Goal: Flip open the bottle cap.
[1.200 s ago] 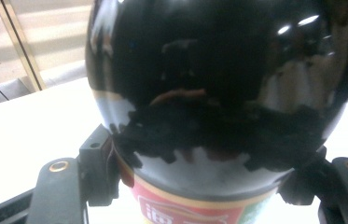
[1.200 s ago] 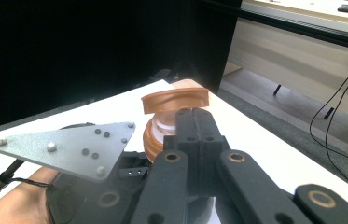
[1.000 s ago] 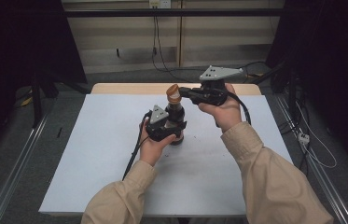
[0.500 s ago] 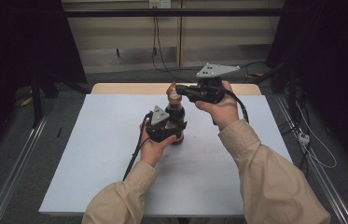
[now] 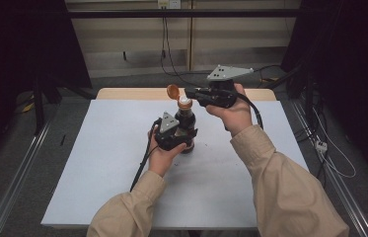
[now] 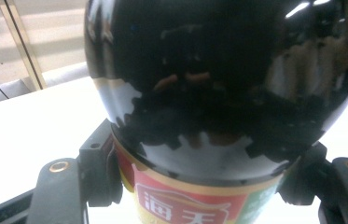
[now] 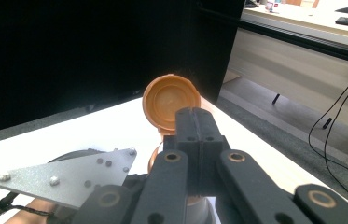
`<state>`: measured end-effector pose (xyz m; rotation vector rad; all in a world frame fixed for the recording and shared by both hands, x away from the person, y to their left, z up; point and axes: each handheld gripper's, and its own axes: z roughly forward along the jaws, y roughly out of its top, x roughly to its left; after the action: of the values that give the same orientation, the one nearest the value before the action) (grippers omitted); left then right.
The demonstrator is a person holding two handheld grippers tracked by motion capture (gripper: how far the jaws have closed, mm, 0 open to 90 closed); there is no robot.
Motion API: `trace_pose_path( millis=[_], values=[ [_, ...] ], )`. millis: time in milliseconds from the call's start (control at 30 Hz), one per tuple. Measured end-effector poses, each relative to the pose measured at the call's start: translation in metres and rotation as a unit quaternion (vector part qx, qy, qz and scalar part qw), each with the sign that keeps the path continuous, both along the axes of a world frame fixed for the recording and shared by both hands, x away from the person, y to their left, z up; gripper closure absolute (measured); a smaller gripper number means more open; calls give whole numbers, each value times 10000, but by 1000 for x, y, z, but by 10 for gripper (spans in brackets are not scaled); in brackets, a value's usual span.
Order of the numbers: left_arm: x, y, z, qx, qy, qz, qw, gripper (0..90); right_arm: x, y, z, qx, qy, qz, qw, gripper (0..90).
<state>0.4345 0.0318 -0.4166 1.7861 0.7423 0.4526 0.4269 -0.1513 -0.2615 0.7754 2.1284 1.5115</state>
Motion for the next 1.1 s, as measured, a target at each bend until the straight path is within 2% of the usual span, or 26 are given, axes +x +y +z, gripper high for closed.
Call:
trace_pose_path(
  millis=[133,400,467,633,767,1100],
  values=[
    [0,0,0,-11,-23,19,10000,293,-2,-1,-2,15,-54,39,10000,900],
    [1,2,0,-25,8,-59,10000,286,-6,-5,-6,204,16,119,9997,900],
    [1,2,0,-14,10,-66,10000,284,-7,-7,-5,249,-7,108,9996,804],
    [0,4,1,42,-3,-113,9999,266,-11,-11,-5,273,-9,21,9996,669],
    [-1,6,2,217,105,-65,9997,214,-13,-15,-8,330,33,-74,9994,607],
    [-5,15,7,-45,126,-125,9998,166,-14,-21,-16,335,153,-269,9990,473]
  ],
)
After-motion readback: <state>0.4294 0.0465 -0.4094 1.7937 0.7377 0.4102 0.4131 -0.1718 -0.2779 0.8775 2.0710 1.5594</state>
